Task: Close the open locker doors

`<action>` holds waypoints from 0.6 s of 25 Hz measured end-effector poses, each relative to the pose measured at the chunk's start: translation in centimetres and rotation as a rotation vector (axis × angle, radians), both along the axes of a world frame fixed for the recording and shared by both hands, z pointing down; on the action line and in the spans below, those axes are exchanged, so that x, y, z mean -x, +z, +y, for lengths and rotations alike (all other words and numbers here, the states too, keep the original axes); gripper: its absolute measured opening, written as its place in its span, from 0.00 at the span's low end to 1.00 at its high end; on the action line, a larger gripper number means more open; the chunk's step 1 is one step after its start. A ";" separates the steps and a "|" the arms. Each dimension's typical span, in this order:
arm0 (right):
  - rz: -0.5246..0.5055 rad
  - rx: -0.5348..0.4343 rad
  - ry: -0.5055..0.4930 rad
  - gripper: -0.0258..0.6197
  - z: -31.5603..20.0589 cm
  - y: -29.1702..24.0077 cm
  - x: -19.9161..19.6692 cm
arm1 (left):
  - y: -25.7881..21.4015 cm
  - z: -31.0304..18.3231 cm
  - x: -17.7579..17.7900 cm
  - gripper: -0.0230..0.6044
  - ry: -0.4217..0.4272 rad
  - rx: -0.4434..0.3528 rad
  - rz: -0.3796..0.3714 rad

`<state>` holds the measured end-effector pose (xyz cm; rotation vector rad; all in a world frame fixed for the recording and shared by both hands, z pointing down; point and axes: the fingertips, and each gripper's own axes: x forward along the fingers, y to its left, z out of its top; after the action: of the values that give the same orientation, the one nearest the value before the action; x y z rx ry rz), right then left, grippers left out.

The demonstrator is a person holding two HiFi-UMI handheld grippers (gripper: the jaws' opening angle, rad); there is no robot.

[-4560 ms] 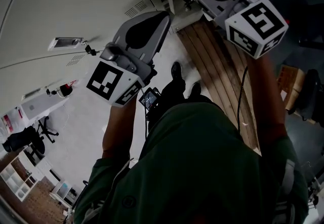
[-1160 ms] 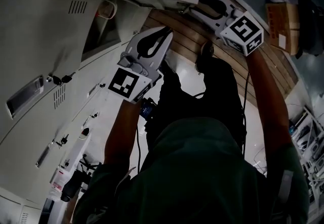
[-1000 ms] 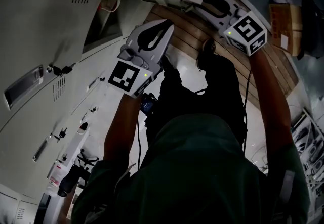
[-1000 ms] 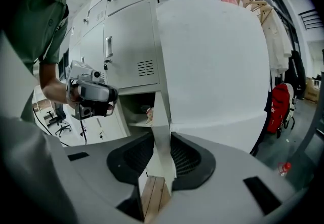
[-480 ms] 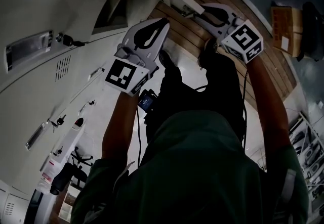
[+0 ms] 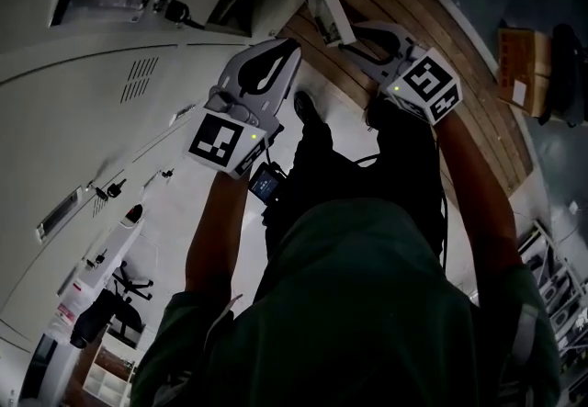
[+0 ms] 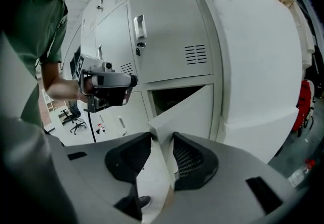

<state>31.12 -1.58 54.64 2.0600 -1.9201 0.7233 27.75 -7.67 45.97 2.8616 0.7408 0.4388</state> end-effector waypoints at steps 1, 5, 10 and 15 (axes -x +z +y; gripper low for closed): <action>-0.003 -0.001 -0.011 0.25 -0.7 0.0 0.6 | 0.0 -0.5 0.5 0.07 -0.009 0.003 0.003; -0.007 -0.005 -0.059 0.23 -3.7 0.1 2.5 | 0.2 -2.5 2.3 0.07 -0.048 -0.009 -0.011; 0.000 -0.009 -0.112 0.21 -7.2 0.3 3.8 | 0.1 -4.6 4.2 0.07 -0.110 -0.011 -0.009; -0.004 -0.006 -0.158 0.21 -9.1 1.5 3.2 | 0.6 -5.3 4.4 0.07 -0.178 0.007 0.001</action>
<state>27.89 -10.72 56.16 1.8846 -2.0609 0.6861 23.37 -12.94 46.57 2.8884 0.4801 0.4094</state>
